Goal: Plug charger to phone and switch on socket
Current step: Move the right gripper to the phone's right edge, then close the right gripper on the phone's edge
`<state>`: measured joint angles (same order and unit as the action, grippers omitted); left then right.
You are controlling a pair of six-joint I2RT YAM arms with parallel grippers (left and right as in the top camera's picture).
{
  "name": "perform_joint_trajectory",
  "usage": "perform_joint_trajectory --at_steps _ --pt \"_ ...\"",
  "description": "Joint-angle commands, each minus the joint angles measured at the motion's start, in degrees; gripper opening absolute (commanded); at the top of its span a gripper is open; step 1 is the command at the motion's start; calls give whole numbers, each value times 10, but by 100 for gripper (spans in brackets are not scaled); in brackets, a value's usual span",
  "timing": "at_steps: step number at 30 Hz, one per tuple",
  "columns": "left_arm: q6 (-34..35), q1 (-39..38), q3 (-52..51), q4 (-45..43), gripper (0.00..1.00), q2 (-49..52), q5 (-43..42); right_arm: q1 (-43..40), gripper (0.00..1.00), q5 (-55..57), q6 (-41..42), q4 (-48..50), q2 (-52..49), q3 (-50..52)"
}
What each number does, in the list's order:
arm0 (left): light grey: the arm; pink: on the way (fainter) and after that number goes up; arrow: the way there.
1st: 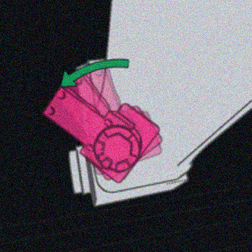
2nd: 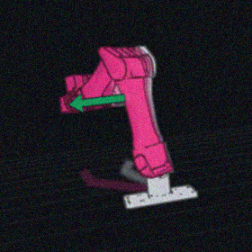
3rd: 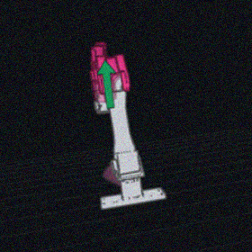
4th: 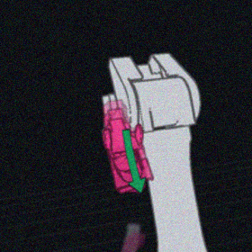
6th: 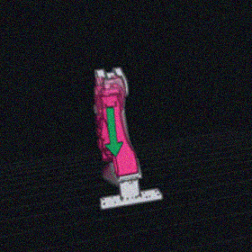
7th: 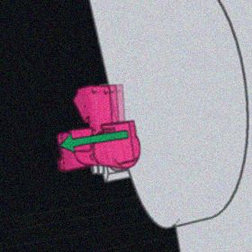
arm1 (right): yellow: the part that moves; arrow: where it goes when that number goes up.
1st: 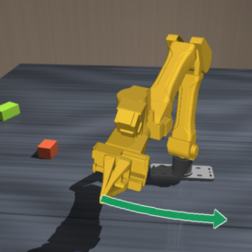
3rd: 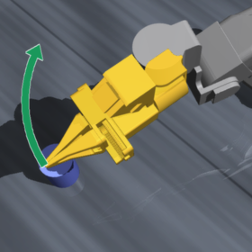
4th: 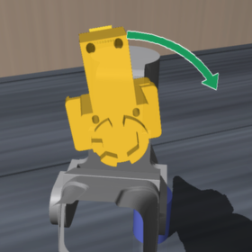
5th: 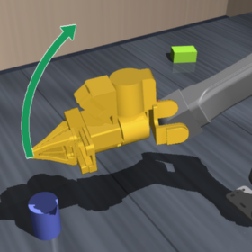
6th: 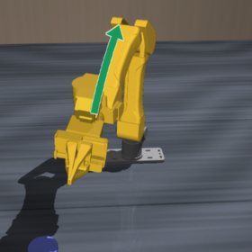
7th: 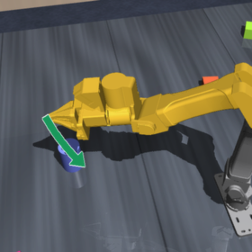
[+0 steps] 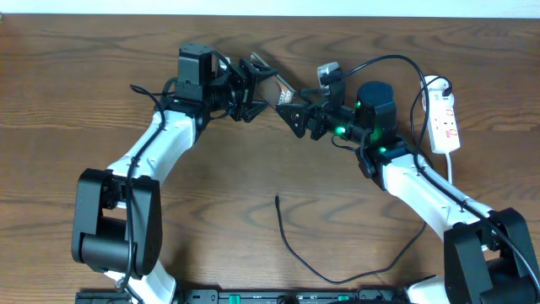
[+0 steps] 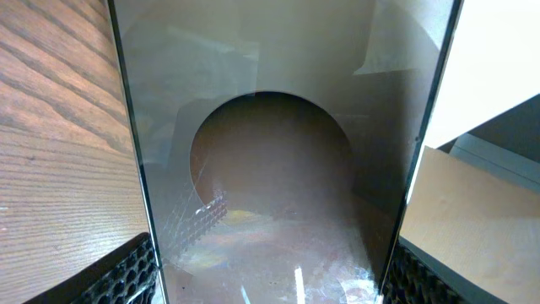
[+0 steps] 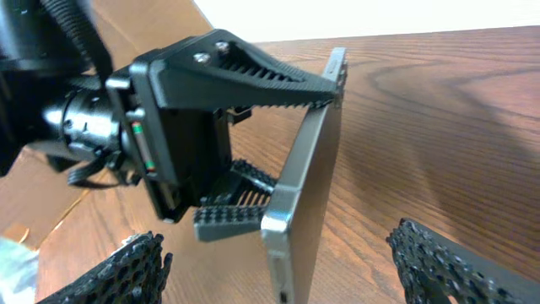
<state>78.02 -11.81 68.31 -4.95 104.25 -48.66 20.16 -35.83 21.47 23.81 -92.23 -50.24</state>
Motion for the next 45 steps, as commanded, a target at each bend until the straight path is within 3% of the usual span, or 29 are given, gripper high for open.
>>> perform_joint_trajectory --at_steps 1,10,27,45 --pt "3 -8 4 -10 7 -15 0 18 85 37 23 -1 1 -13" --pt "16 -8 3 -14 7 -15 -1 61 87 116 27 -17 1 -13" --pt "12 -8 3 -16 7 -15 -49 62 83 128 27 -27 1 -13" --pt "0 -8 4 -15 7 -15 -58 62 60 128 26 -35 1 -13"
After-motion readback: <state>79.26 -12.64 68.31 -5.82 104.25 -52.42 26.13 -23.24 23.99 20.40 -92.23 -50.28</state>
